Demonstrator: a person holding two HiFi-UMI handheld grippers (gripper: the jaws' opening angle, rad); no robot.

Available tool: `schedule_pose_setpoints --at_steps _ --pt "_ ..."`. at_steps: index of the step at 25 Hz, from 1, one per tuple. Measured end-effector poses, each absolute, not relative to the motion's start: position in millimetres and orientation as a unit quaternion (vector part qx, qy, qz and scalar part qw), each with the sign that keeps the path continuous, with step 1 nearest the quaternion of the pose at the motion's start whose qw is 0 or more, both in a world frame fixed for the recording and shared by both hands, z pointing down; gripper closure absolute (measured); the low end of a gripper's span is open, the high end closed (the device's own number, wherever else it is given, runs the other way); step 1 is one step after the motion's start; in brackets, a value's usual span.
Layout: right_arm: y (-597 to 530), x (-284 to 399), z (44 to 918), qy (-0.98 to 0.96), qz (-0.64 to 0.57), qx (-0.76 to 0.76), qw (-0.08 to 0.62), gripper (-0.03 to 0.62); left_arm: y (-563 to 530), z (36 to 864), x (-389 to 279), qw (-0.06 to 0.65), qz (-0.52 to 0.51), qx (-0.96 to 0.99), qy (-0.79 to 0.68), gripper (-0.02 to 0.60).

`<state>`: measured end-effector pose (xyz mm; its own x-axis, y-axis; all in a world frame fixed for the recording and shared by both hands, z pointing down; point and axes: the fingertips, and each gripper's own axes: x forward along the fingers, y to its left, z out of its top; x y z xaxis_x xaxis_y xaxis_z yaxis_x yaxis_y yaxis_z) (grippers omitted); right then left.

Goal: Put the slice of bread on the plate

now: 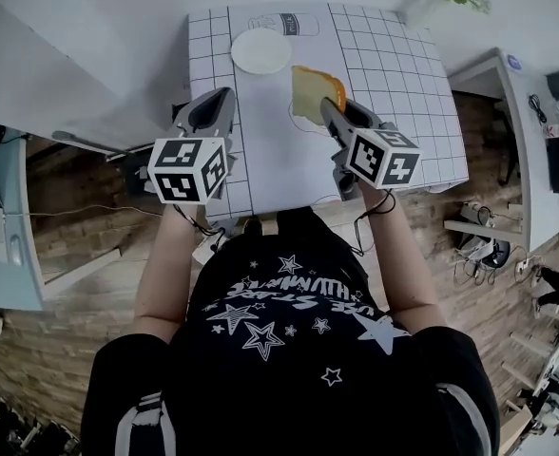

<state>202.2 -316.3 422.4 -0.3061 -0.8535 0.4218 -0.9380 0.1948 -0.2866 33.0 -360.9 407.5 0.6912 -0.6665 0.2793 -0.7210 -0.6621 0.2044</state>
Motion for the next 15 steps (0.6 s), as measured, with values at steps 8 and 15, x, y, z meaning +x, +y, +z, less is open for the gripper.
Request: schedule_pose_setpoints --at_steps 8,15 --pt "-386.3 201.3 426.2 -0.806 0.227 0.532 0.126 0.497 -399.5 407.3 37.4 0.148 0.098 0.886 -0.427 0.572" --pt "-444.8 198.3 429.8 -0.831 0.185 0.492 0.179 0.496 -436.8 412.2 38.5 0.151 0.107 0.870 -0.457 0.572"
